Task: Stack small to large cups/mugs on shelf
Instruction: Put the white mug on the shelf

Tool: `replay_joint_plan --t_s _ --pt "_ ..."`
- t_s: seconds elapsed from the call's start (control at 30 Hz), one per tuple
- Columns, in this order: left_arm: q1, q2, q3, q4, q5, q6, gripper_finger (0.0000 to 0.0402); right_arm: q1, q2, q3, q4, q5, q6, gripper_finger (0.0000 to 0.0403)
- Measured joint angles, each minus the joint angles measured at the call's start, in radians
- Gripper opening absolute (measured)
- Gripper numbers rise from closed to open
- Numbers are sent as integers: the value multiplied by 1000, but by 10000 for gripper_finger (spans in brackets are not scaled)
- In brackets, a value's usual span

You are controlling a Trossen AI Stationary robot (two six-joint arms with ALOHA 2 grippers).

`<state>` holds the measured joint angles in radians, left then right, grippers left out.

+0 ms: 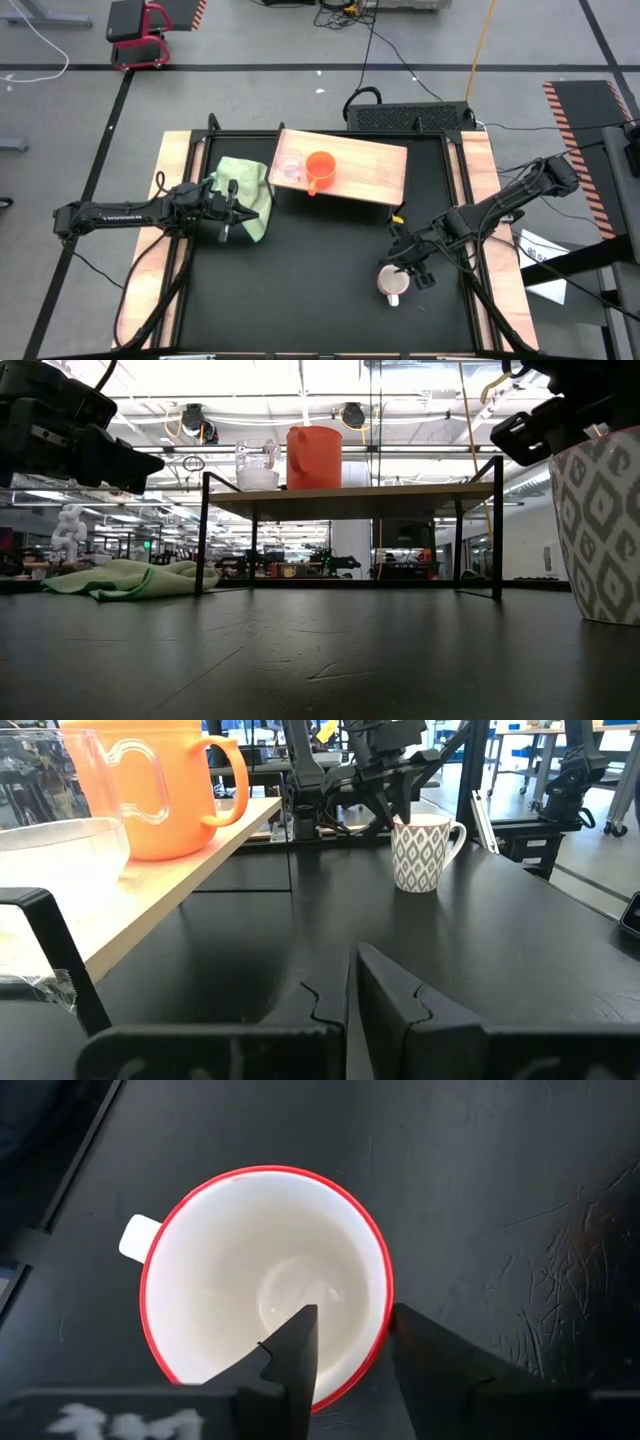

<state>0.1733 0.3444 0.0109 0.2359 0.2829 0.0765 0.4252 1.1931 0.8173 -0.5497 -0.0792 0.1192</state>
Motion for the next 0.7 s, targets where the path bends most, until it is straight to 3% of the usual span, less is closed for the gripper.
replay_joint_plan --t_s 0.4,0.7 --pt "0 0 0 0 0 0 26 0 0 0 27 27 -22 75" --pt "0 0 0 -21 0 -1 26 -52 -3 -69 94 25 -20 18"
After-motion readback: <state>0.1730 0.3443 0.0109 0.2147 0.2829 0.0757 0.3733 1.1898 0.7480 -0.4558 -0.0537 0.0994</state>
